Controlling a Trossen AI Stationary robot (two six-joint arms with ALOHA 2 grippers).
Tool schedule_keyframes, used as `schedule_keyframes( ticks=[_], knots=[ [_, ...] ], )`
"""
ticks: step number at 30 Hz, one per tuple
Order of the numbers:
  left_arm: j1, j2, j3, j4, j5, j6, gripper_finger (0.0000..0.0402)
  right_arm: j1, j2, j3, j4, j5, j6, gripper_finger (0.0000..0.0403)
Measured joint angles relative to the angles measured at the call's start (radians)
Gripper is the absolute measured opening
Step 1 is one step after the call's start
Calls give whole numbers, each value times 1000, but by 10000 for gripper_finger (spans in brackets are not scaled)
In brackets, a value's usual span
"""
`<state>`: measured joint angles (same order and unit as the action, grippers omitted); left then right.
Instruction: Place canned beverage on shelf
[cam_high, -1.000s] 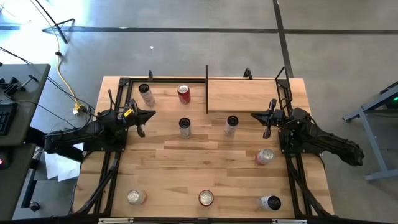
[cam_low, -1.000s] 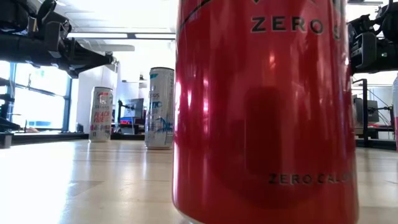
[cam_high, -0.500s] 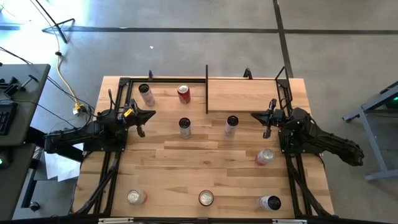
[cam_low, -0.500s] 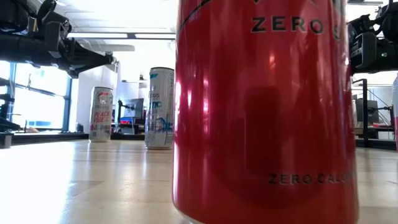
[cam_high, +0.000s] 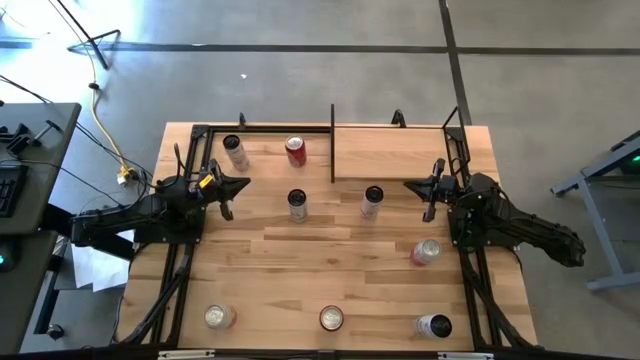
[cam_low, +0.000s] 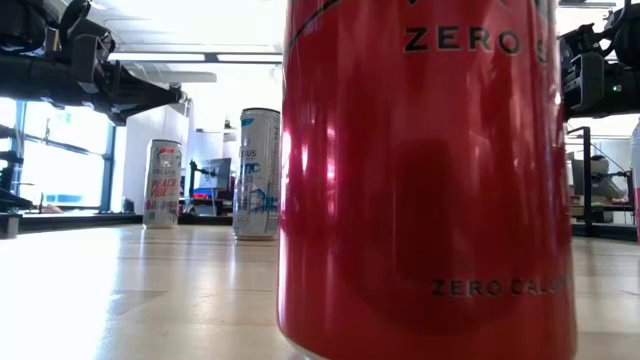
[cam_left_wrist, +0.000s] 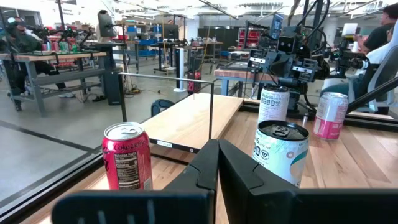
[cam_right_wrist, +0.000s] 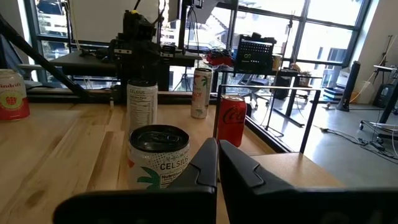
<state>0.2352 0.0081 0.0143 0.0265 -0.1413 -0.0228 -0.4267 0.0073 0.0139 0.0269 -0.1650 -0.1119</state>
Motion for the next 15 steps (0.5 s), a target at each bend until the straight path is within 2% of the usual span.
schedule_keyframes(
  ticks=[9,15],
  knots=[
    [0,0,0,0,0,0,3,1,0,0,46,-20,-4,0],
    [0,0,0,0,0,0,3,2,0,0,135,-13,7,0]
  ],
)
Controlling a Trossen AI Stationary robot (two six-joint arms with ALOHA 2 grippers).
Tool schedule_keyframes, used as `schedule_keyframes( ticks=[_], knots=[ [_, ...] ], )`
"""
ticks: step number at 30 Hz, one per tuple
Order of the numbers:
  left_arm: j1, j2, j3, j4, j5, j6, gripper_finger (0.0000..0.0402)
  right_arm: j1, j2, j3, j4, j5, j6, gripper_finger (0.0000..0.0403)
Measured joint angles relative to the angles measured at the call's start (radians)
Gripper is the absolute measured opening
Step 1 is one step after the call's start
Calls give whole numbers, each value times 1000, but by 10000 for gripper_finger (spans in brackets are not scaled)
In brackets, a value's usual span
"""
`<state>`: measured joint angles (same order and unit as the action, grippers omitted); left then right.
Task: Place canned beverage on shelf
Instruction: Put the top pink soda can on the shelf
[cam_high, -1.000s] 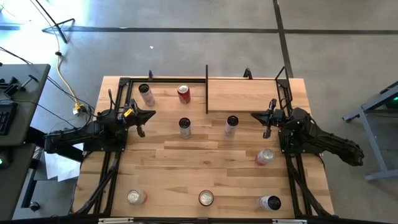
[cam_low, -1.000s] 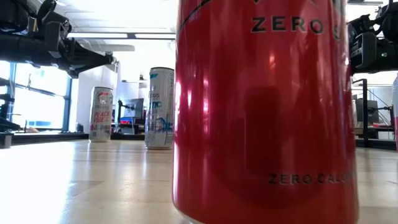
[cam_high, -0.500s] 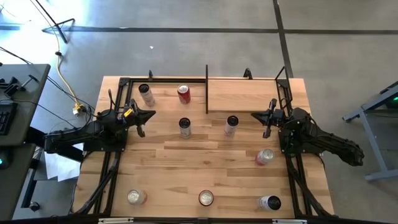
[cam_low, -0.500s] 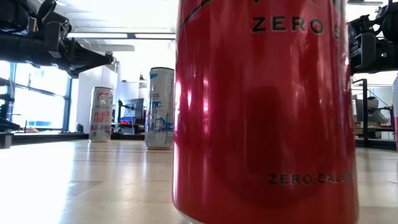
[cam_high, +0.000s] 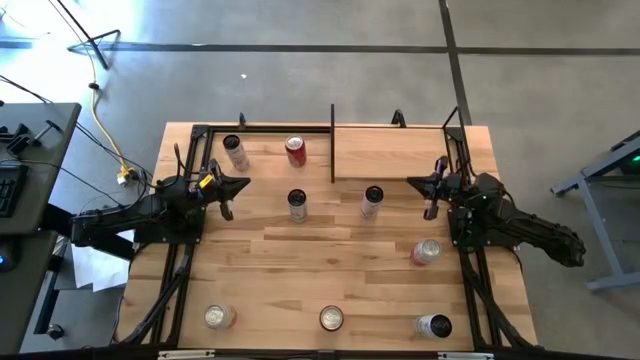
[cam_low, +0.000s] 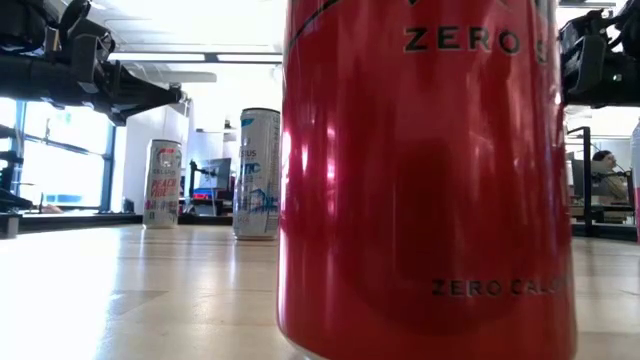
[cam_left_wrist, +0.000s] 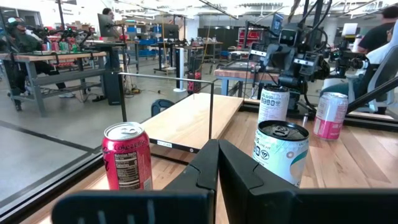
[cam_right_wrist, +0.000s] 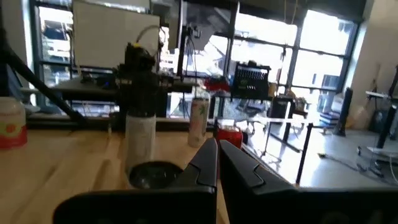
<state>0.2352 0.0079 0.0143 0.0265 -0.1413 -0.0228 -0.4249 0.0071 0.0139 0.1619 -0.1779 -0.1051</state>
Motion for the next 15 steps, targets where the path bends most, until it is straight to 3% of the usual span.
schedule_keyframes(
  ticks=[15],
  knots=[
    [0,0,0,0,0,0,3,0,33,11,261,-36,260,0]
  ],
)
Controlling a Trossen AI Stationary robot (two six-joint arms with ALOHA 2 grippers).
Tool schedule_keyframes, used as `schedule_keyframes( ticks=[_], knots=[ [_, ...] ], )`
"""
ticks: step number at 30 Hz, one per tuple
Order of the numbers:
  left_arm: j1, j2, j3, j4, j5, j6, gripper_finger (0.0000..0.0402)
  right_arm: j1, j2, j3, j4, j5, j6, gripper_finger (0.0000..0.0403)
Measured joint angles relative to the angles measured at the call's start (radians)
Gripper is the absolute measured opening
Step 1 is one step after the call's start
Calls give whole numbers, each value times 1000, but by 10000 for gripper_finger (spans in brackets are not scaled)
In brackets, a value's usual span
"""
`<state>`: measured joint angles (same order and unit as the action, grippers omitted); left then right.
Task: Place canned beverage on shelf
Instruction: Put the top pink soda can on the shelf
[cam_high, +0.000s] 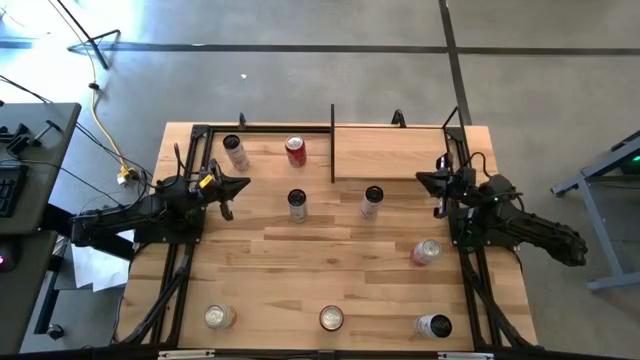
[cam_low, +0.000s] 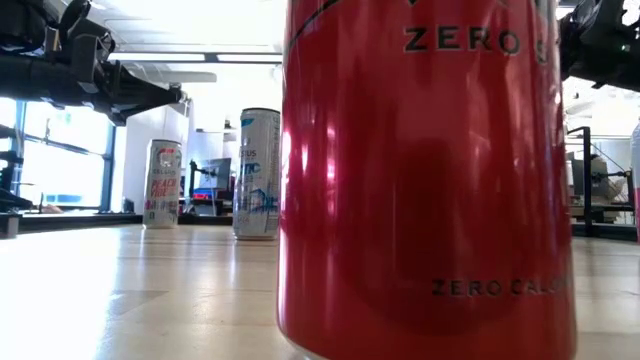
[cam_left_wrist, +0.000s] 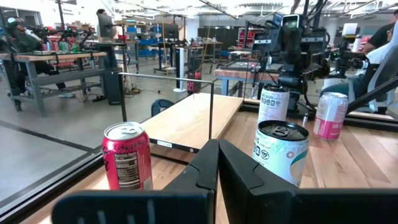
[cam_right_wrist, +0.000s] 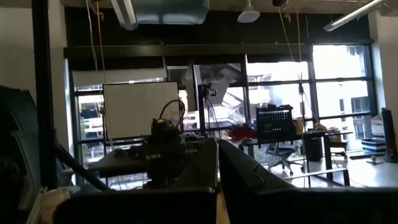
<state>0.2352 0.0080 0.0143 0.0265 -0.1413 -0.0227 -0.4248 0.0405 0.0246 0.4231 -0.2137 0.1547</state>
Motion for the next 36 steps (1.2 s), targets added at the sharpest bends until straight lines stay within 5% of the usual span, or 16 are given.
schedule_keyframes(
  ticks=[7,15,29,36],
  knots=[
    [0,0,0,0,0,0,3,0,77,138,-147,39,-59,0],
    [0,0,0,0,0,0,3,0,306,337,-344,29,-134,11],
    [0,0,0,0,0,0,3,5,781,787,-794,21,-76,225],
    [0,0,0,0,0,0,3,72,996,1041,-993,54,-105,264]
  ],
)
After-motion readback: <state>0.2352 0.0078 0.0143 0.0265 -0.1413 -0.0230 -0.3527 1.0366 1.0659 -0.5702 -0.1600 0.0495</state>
